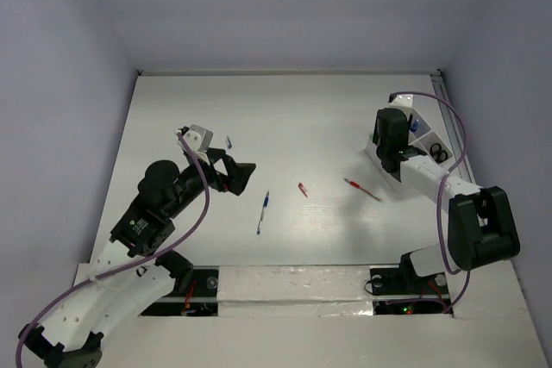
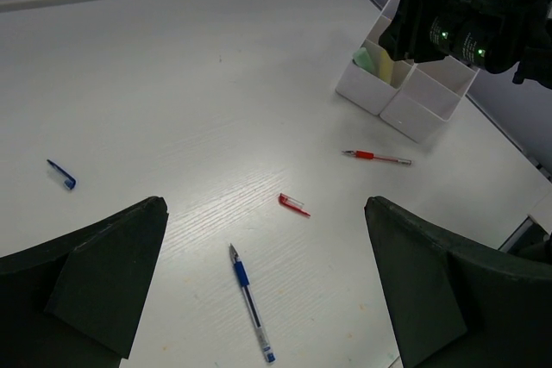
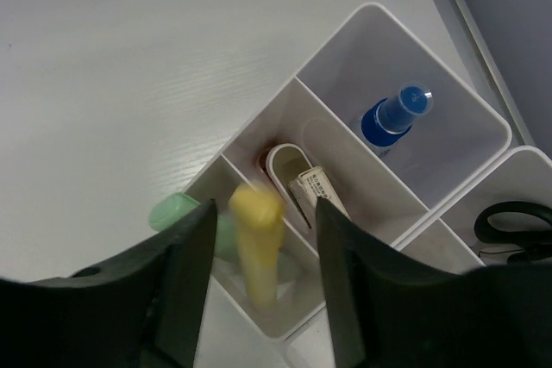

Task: Sort the stationery into containers
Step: Place the pen in the storage box, then pick up the pen cap from the center of the board.

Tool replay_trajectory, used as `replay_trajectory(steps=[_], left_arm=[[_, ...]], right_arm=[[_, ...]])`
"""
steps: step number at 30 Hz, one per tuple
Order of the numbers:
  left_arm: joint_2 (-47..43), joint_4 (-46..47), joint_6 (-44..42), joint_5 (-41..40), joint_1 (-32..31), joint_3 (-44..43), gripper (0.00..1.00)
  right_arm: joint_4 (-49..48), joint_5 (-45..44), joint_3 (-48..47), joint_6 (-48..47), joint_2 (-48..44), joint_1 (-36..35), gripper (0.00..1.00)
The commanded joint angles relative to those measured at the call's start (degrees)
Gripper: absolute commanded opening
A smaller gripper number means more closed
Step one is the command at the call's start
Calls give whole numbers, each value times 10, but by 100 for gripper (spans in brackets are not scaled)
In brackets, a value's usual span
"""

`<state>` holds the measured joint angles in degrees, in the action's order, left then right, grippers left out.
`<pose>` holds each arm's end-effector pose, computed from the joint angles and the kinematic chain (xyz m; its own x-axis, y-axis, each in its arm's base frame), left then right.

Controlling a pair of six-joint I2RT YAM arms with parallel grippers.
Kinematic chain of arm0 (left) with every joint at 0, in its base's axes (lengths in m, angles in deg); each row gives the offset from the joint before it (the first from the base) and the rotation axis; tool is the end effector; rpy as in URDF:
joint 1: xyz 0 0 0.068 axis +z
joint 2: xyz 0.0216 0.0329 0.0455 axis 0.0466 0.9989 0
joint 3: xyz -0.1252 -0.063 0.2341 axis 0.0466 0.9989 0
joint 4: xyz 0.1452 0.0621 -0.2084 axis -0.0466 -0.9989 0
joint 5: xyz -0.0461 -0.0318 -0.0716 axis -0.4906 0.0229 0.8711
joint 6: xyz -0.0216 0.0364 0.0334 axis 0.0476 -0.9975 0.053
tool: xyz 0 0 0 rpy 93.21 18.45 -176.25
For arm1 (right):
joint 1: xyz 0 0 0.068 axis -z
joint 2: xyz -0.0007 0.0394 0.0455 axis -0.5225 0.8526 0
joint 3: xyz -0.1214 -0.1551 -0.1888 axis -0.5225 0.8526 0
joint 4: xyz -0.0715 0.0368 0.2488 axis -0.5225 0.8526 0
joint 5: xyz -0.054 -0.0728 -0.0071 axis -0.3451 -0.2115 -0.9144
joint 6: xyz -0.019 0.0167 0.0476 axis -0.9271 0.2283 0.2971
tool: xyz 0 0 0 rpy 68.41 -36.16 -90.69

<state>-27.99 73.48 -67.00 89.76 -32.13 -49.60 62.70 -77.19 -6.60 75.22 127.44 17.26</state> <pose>0.1176 -0.0863 0.3578 -0.1313 -0.1648 -0.9775 0.6396 0.7393 -0.2105 0.3045 0.0566 0.2355 -0.4105 -0.0055 -0.9119 0.3332 0.9299 -0.1556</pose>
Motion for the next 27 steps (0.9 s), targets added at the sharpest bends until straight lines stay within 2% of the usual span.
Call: replay_trajectory(steps=[1,2,5,10,14,16,19,21,27], left_arm=[[3,13,-6,-5,-2,-7,99],[3,12,-6,-5,-2,-7,99],[6,11,-5,-10,-2,-7,99],[10,10,-3,-20,4,-8,99],[12,4,3,-49,16,-11,99],[5,3,10,-74,24,-13,99],[-17,3,20,-120,41,-11,99],[-35,3,25,-149,57,-8,99],[-59,11,33,-177,83,-2,99]], right_arm=[[12,1,-28,10,-15,3,57],[18,8,-30,12,-18,3,66],[47,28,-50,13,-30,3,74],[102,84,-83,43,-57,-13,77],[125,151,-110,73,-46,-89,77],[130,173,-127,85,-11,-119,77],[113,237,-168,114,45,-164,72],[92,294,-197,135,73,-187,66],[57,338,-326,141,233,-257,51]])
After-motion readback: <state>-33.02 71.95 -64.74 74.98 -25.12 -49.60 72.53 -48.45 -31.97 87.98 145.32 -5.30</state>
